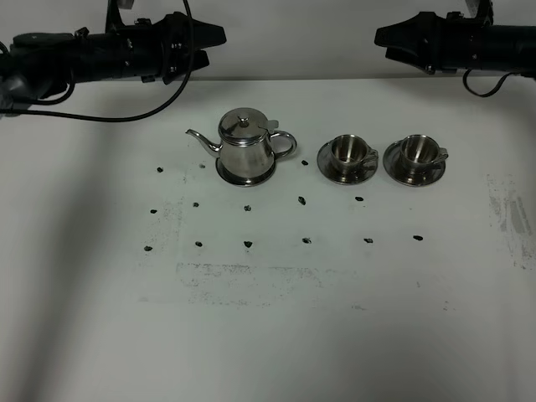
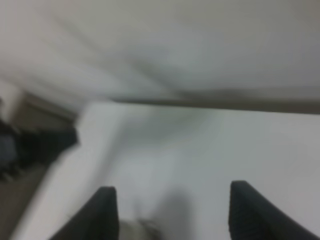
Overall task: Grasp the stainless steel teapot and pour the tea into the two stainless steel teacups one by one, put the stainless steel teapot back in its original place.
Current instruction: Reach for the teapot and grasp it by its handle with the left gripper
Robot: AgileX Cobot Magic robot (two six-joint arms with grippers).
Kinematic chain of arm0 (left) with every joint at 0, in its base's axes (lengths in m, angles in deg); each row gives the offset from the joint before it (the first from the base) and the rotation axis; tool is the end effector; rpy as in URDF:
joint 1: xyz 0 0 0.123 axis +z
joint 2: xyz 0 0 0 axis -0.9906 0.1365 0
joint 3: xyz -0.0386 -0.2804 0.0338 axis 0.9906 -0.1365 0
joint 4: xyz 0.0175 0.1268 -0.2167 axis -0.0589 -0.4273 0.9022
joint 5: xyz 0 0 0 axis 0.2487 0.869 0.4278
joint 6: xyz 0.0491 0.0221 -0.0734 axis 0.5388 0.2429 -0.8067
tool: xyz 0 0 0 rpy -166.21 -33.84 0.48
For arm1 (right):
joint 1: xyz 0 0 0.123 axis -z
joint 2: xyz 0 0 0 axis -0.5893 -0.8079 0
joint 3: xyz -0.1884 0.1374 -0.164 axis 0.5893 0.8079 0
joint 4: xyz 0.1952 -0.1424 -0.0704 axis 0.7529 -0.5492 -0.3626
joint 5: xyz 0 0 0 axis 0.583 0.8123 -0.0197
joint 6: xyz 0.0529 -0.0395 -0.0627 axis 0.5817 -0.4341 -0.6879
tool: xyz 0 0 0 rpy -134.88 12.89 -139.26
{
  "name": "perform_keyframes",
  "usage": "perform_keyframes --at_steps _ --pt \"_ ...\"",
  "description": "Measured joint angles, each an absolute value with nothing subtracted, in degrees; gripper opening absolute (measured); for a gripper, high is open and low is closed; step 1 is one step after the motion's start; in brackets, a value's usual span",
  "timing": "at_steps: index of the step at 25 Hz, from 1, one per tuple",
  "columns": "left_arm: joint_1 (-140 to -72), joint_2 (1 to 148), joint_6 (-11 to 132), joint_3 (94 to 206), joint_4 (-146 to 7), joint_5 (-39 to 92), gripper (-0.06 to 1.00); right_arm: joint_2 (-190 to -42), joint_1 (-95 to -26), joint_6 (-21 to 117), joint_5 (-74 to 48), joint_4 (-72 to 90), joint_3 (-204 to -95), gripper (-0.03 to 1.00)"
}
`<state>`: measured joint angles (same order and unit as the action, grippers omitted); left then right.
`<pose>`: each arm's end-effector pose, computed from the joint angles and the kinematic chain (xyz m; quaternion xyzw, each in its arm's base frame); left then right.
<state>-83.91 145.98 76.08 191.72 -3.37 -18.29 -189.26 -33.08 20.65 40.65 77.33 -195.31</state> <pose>0.5486 -0.0841 0.1625 0.0369 0.8190 -0.4444 0.3611 0.5425 0.0501 0.1731 -0.1071 0.8071 0.4781 0.3294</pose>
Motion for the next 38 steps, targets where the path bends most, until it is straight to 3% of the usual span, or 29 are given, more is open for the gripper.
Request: perform_keyframes --at_steps 8,11,15,27,38 --pt "-85.15 145.98 59.45 205.31 -45.13 -21.65 0.63 -188.97 -34.78 32.16 41.7 46.21 -207.38 0.48" --pt "-86.04 145.21 55.19 206.25 -51.33 -22.81 0.63 -185.18 -35.71 37.63 41.35 33.86 -205.95 0.48" --pt "-86.22 140.48 55.25 202.63 -54.68 -23.24 0.61 -174.84 -35.87 39.31 38.09 28.29 -197.8 0.48" --pt "-88.46 117.1 61.65 170.15 -59.76 -8.33 0.56 -139.81 -39.5 36.27 20.25 21.86 -158.71 0.48" --pt "-101.48 115.95 62.52 167.91 -74.87 -0.26 0.56 -112.62 -39.84 44.24 21.58 17.42 -139.11 0.48"
